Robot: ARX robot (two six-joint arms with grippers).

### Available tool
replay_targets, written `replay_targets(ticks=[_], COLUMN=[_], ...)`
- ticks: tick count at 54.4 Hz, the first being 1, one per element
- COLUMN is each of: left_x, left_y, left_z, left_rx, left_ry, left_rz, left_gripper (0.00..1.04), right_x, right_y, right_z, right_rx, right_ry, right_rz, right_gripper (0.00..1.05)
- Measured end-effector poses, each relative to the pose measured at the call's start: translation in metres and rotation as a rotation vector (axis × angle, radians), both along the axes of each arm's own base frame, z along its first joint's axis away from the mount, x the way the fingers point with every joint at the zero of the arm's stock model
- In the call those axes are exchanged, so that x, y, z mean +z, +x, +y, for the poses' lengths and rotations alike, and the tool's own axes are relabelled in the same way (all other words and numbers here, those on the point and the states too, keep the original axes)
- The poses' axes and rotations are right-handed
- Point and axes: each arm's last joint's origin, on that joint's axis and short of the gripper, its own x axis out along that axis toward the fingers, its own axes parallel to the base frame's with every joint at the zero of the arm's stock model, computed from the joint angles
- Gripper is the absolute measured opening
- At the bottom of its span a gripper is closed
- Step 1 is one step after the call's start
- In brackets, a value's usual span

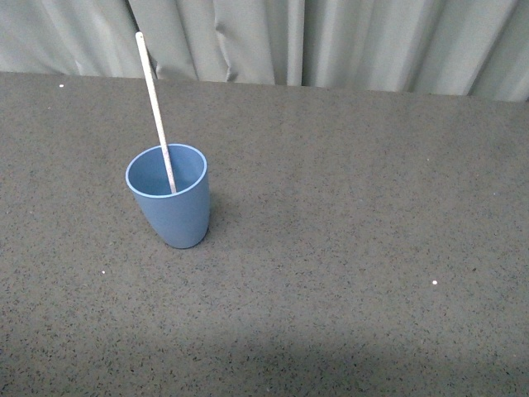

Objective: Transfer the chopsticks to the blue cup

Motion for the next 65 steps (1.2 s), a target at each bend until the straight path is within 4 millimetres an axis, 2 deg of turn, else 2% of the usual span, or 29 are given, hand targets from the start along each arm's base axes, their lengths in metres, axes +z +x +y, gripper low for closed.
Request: replay_targets(ticks=[45,51,57,65], left_x=[0.0,0.0,0.0,0.0], left_y=[0.0,0.0,0.0,0.0], left_z=[0.0,0.0,0.0,0.0], left_rx=[0.0,0.0,0.0,0.0], left_ry=[0.0,0.0,0.0,0.0], left_rz=[0.0,0.0,0.0,0.0], left_gripper=[0.98,0.98,0.98,0.98], right_x=[-0.003,-0.003,-0.003,-0.003], right_y=[-0.022,-0.022,-0.022,-0.022], right_z=[0.0,0.0,0.0,0.0], right_rx=[0.003,0.003,0.003,0.003], right_ry=[-0.002,-0.002,-0.002,-0.002], right_rz=[0.005,0.005,0.004,0.004], right_gripper=[0.02,0.18,0.42,0.65])
